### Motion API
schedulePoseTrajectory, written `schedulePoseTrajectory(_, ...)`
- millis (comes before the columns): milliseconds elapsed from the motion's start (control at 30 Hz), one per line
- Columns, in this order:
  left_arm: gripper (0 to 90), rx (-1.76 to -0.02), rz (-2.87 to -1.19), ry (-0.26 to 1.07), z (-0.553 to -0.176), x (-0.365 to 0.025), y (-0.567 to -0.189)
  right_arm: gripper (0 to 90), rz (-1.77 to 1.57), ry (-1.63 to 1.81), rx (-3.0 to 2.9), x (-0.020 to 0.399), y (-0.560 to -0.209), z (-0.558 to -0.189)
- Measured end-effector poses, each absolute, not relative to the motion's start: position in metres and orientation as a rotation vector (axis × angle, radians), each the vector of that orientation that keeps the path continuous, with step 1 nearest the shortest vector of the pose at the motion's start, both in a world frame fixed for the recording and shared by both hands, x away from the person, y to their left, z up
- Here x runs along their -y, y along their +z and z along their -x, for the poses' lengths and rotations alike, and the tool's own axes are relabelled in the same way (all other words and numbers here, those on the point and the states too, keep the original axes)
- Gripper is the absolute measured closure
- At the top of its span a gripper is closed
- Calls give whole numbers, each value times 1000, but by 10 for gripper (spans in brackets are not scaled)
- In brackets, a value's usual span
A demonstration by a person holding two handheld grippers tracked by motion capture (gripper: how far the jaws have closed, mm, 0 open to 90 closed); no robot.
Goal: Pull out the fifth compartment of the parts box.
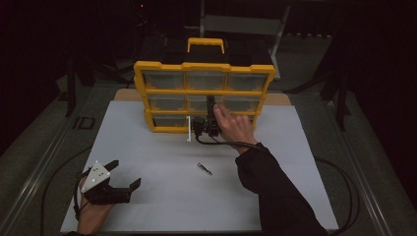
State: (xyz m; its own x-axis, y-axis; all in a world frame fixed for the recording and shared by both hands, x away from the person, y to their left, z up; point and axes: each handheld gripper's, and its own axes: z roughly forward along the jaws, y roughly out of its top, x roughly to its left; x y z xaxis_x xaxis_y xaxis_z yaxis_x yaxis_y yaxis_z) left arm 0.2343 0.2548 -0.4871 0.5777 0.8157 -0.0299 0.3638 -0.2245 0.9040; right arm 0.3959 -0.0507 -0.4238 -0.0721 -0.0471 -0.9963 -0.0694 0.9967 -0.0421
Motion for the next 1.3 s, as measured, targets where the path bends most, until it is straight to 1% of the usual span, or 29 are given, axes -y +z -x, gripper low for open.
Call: schedulePoseTrajectory(1300, 0, -966, -1826, 568, -235, -254, -488, 792, 105, 55, -1658, 54, -422, -368)
